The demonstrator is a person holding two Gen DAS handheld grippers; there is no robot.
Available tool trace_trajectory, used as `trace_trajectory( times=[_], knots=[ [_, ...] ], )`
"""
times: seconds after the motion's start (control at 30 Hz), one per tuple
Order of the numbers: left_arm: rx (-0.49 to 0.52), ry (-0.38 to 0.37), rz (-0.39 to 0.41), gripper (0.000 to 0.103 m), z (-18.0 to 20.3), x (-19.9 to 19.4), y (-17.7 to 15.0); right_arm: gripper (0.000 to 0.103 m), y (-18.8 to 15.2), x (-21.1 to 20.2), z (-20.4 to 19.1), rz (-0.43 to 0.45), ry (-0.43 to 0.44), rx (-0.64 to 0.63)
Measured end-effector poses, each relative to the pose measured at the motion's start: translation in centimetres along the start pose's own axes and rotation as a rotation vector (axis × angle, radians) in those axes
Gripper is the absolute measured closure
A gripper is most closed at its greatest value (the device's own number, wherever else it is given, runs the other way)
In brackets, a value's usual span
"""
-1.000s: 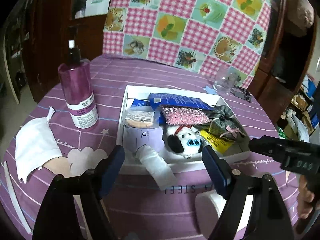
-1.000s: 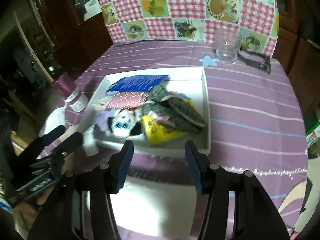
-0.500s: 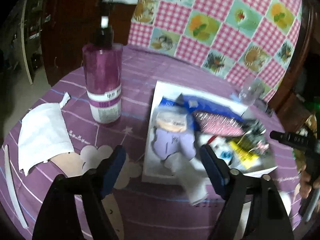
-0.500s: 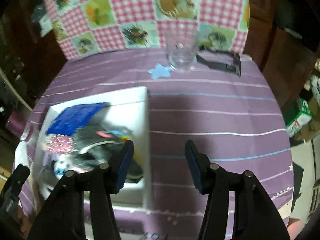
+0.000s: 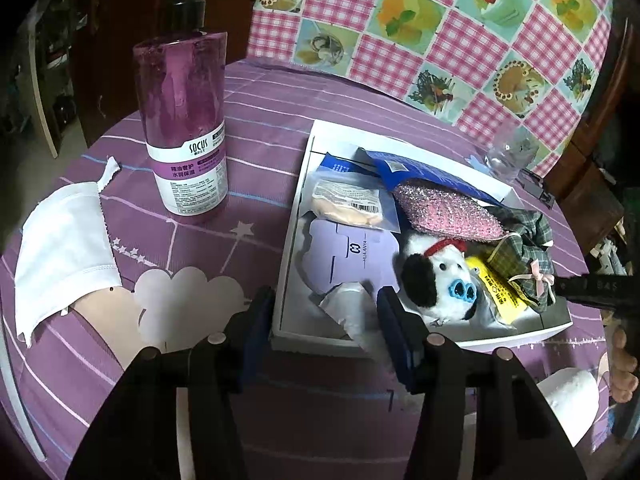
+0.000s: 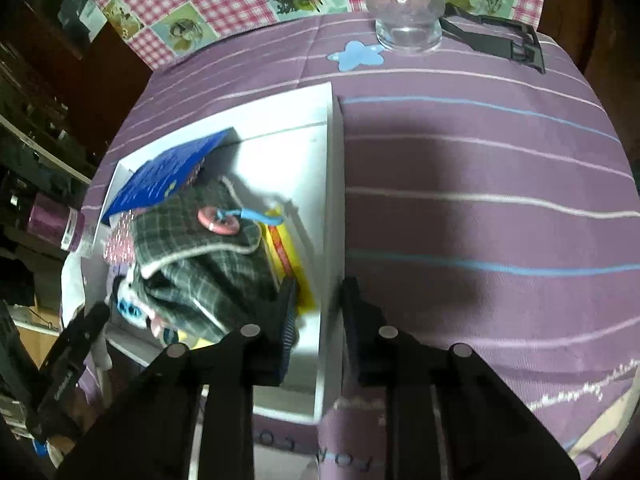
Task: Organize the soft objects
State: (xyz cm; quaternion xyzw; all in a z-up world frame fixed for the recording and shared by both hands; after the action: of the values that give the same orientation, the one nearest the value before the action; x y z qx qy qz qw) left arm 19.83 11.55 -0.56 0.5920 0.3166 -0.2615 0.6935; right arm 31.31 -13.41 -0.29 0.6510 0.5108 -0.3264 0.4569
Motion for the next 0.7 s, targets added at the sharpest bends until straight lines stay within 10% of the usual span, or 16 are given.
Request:
trace_trajectory(
  times=[0.27, 0.43, 0.7],
  knots=[
    [-0.008, -0.044, 0.047, 0.043, 0.0, -2.0, -0.1, 0.081, -0.6, -4.2, 0.0, 0.236, 0.008, -0.015],
    [0.055, -0.047, 0.137, 0.023, 1.9, -5.3, 0.5, 0.041, -2.8, -9.5, -1.5, 0.395, 0.094, -0.067],
    [0.196, -0.067, 0.176, 0.020, 5.7, -9.6, -0.4, 0.036, -8.7, -13.9, -3.0, 0.505, 0.067, -0.136]
  ],
)
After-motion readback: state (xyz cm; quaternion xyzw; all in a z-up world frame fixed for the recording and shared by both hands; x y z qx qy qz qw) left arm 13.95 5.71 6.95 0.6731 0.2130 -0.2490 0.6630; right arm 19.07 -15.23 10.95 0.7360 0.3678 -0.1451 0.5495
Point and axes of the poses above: each gripper's, at about its wrist camera, not at the fingertips, and x roughly the way its jaws point, z to its right, y to its top, the point moved 4 cm from there along x, roughly the way its jaws point, and after that the axes turned 11 degrees about x, right-handed, at the moved point
